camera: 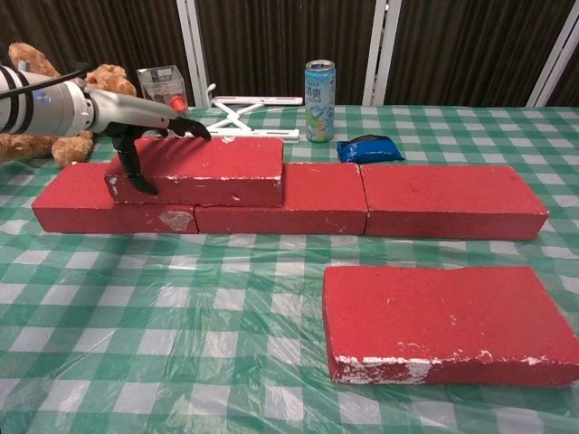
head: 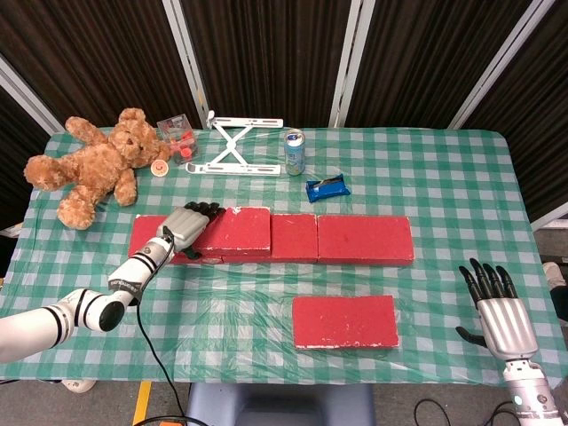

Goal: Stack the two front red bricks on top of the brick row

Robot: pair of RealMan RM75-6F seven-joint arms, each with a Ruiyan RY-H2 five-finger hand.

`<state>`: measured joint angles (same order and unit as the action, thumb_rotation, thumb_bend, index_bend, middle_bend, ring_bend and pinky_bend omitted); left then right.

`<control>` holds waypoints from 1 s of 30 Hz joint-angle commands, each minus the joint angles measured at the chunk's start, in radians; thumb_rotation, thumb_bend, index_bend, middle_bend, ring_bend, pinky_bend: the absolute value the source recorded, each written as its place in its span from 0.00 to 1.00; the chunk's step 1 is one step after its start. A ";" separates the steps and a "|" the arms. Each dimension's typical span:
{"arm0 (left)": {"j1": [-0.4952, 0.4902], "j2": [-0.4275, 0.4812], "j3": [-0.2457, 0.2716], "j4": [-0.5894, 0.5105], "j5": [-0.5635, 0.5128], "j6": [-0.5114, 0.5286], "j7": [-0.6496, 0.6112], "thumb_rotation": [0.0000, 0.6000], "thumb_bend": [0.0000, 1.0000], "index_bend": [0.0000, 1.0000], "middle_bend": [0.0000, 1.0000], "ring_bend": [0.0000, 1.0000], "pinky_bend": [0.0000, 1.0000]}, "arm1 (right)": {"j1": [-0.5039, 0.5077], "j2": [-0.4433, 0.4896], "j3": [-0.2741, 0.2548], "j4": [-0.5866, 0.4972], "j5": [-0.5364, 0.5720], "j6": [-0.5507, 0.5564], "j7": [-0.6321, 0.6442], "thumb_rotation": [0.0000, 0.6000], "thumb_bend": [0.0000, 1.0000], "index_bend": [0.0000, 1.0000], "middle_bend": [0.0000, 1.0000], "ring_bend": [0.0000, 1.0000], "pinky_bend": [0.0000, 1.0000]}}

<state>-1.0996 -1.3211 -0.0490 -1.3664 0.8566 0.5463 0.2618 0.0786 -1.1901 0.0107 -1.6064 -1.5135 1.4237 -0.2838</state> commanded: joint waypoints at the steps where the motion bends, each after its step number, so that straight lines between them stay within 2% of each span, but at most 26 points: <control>1: 0.001 0.002 0.000 -0.011 0.004 0.016 0.005 1.00 0.24 0.00 0.00 0.00 0.10 | 0.000 0.000 0.000 0.000 -0.001 0.000 0.000 1.00 0.12 0.00 0.00 0.00 0.00; 13: 0.013 0.024 0.003 -0.064 0.013 0.065 0.023 1.00 0.25 0.00 0.00 0.00 0.12 | 0.001 0.001 -0.005 -0.001 -0.009 0.001 0.002 1.00 0.12 0.00 0.00 0.00 0.00; 18: 0.077 0.107 0.012 -0.212 0.084 0.200 0.037 1.00 0.25 0.00 0.00 0.00 0.12 | 0.013 0.001 -0.023 -0.001 -0.047 -0.015 0.031 1.00 0.12 0.00 0.00 0.00 0.00; 21: 0.159 0.173 0.053 -0.326 0.167 0.326 0.058 1.00 0.26 0.00 0.00 0.00 0.11 | 0.031 0.006 -0.038 -0.009 -0.085 -0.036 0.071 1.00 0.12 0.00 0.00 0.00 0.00; 25: 0.320 0.227 0.148 -0.416 0.322 0.528 0.072 1.00 0.26 0.00 0.00 0.00 0.09 | 0.081 0.015 -0.073 -0.051 -0.133 -0.127 0.104 1.00 0.12 0.00 0.00 0.00 0.00; 30: 0.520 0.198 0.248 -0.361 0.486 0.734 0.004 1.00 0.26 0.00 0.00 0.00 0.06 | 0.146 0.020 -0.096 -0.149 -0.163 -0.240 0.108 1.00 0.12 0.00 0.00 0.00 0.00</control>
<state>-0.7103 -1.1268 0.1165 -1.7364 1.2243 1.1509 0.3045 0.1901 -1.1746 -0.0689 -1.7102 -1.6568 1.2314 -0.1780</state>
